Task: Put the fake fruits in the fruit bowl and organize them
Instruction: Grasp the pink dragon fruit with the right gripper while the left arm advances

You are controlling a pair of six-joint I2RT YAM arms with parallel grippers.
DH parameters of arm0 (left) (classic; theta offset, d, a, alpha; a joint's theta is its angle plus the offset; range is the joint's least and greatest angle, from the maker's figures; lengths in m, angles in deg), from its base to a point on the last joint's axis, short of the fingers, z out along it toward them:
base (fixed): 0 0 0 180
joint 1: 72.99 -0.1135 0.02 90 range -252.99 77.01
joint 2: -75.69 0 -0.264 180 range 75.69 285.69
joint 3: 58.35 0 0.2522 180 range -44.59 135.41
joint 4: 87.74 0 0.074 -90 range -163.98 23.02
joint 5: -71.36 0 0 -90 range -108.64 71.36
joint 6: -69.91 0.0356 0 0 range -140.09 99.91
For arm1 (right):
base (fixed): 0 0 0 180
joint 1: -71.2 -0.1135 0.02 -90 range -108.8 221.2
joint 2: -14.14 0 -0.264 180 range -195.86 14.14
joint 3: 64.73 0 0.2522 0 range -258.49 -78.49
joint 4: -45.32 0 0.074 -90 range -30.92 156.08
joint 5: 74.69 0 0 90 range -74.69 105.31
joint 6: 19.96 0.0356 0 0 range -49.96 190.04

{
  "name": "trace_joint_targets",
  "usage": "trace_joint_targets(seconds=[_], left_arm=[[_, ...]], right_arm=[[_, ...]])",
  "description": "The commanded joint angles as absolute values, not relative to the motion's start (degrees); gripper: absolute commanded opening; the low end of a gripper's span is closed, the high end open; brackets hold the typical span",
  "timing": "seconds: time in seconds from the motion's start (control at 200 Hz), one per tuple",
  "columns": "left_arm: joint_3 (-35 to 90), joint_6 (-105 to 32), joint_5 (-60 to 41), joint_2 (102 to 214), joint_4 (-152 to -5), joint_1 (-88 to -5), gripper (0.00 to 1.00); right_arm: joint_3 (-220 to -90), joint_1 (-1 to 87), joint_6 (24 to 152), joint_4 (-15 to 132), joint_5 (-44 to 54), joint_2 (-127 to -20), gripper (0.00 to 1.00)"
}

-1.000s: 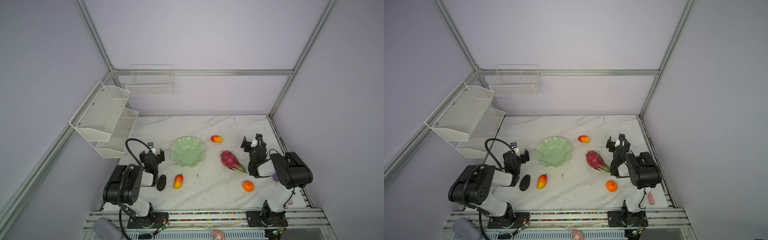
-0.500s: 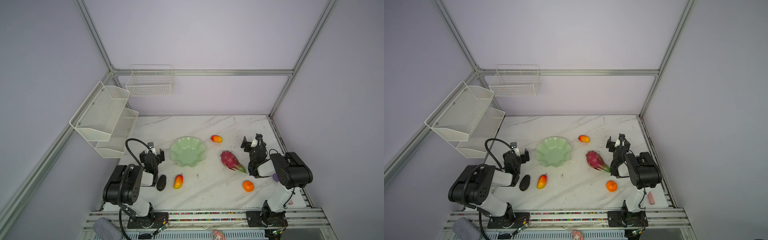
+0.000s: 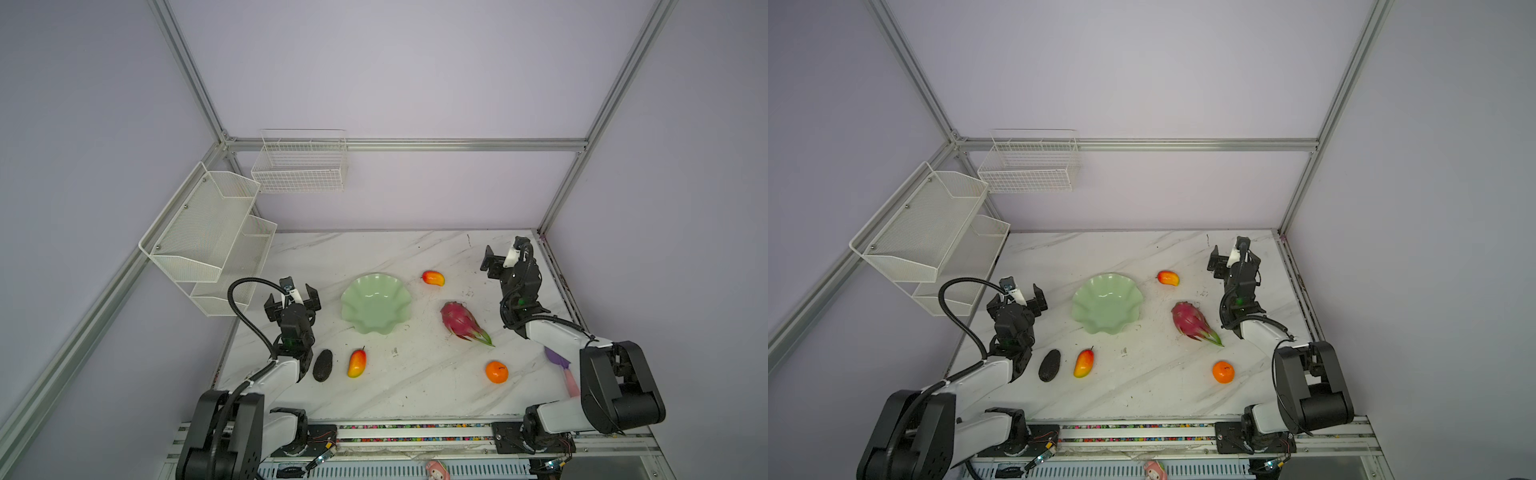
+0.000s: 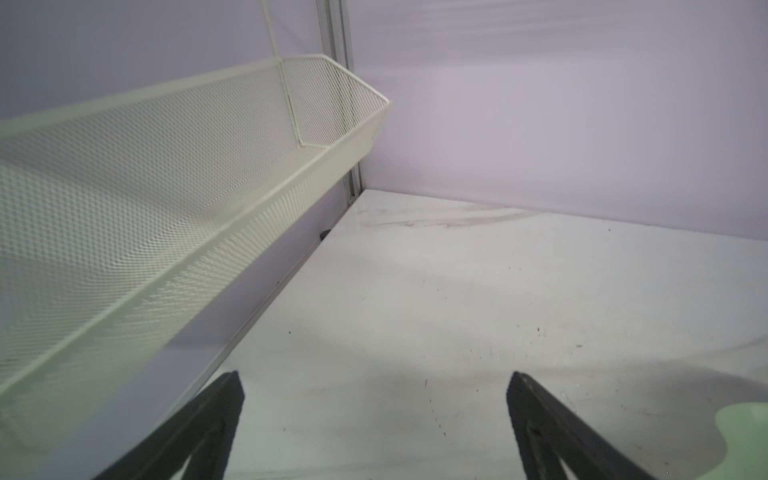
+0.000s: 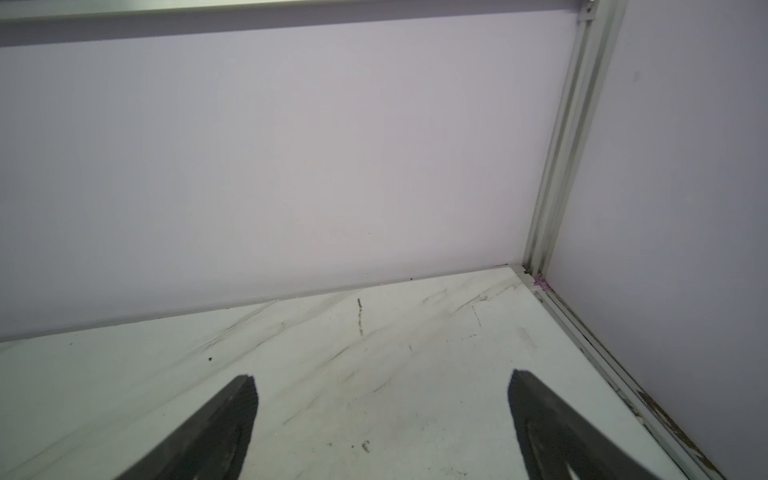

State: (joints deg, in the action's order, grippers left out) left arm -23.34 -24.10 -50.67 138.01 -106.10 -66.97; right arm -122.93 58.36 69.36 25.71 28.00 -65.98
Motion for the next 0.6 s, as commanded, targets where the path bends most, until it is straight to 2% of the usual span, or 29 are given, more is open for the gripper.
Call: trace_joint_targets(seconds=[0.0, 0.06, 0.165, 0.26, 0.4, 0.595], left_arm=[[-13.87, -28.91, -46.84, 131.77, -86.71, -63.15, 1.0], [-11.55, -30.79, -36.42, 130.48, -83.06, -59.98, 1.0], [-9.34, -31.17, -16.35, 130.82, -81.91, -51.94, 1.0], [-7.36, -28.77, -5.19, 131.45, -79.4, -43.97, 1.0], [-5.06, -24.13, -0.94, 131.69, -74.43, -35.21, 1.0], [-4.74, -22.16, -1.47, 131.74, -73.21, -32.83, 1.0]], right_arm=[[-128.94, 56.79, 71.56, 56.94, 25.85, -65.4, 0.97], [-132.33, 55.84, 72.83, 66.93, 23.63, -66.16, 0.97], [-134.11, 52.84, 72.99, 74.81, 22.44, -65.34, 0.97], [-134.55, 51.87, 73.26, 79.0, 17.57, -62.72, 0.98], [-136.53, 50.33, 72.71, 84.06, 11.56, -64.0, 0.97], [-138.45, 47.27, 69.75, 89.76, 11.69, -66.98, 0.97]])
